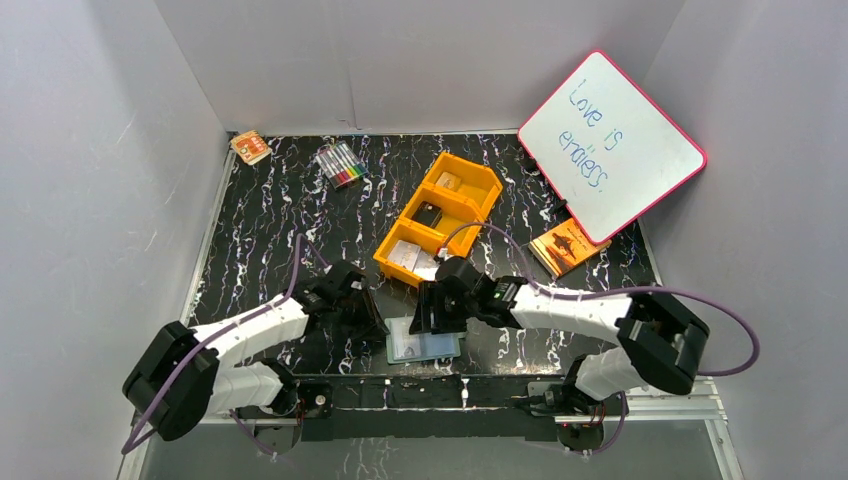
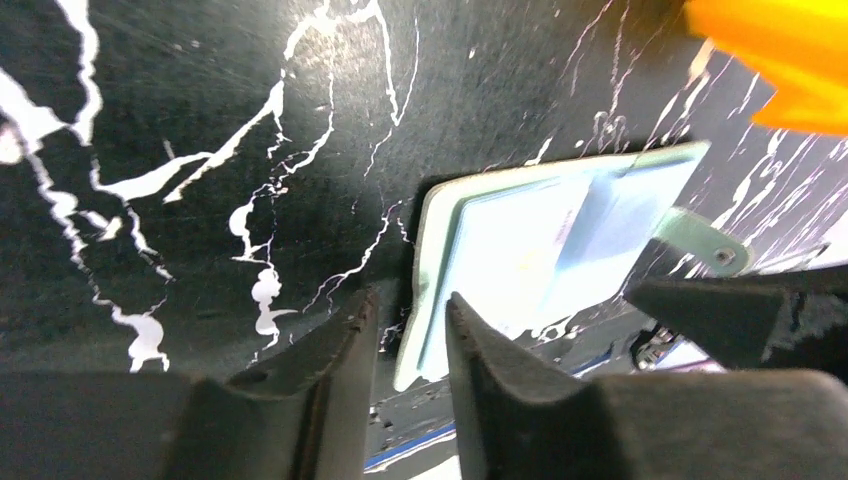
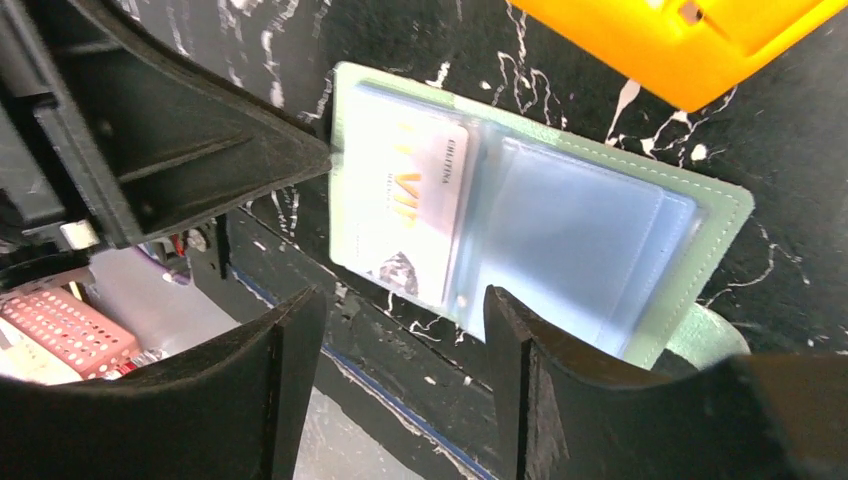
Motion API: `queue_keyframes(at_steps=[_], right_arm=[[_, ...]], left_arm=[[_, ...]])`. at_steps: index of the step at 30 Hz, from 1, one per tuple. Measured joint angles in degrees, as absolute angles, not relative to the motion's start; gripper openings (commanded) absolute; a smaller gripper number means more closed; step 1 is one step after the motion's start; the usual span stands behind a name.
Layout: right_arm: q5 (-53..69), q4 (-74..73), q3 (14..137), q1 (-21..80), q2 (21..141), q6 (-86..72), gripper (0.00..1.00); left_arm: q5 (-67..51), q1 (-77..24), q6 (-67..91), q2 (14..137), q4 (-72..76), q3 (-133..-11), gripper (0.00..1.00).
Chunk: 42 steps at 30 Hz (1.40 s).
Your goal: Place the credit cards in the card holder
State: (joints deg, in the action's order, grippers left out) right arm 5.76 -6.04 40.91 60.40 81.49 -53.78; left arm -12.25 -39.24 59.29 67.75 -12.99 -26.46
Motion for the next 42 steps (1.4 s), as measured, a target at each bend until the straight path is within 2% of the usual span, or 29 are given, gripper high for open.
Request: queue_keyframes(at_steps=[1, 3, 9, 14, 17, 18, 22, 30, 42], right_arm=[[5.15, -7.27, 41.47, 60.40, 80.29, -53.58, 0.70], [3.90, -9.82, 42.85, 60.40, 78.17, -53.06, 0.71], [-4.01, -19.99, 50.87, 60.40, 71.42, -49.08, 0.71], [-11.92, -21.63, 55.13, 58.15, 66.24, -44.45, 0.69], [-10.09, -19.38, 55.13, 52.84, 66.52, -42.89, 0.66], [-8.23, -17.89, 55.18, 47.88, 67.90, -42.85, 0.66], [-4.23, -12.62, 55.20, 41.10, 75.37, -43.72, 0.63], [2.09, -6.63, 55.64, 41.39, 86.87, -47.99, 0.63], [5.69, -1.45, 58.02, 41.95, 96.57, -51.66, 0.68]], left_arm=[[-11.49, -39.22, 58.89, 67.20, -14.31, -27.14, 0.47], [-10.22, -39.22, 58.17, 66.28, -16.32, -28.56, 0.57], [-6.15, -39.22, 57.19, 64.03, -23.73, -36.07, 0.65], [1.98, -39.16, 54.19, 61.08, -28.51, -44.93, 0.79], [6.83, -38.15, 50.81, 60.51, -28.08, -48.75, 0.79], [7.64, -37.39, 49.50, 60.86, -27.51, -49.60, 0.79], [7.42, -32.84, 45.32, 66.04, -25.78, -53.71, 0.79], [-0.58, -25.58, 41.54, 76.77, -22.39, -55.33, 0.77], [-7.03, -23.75, 40.95, 78.41, -17.21, -52.60, 0.74]])
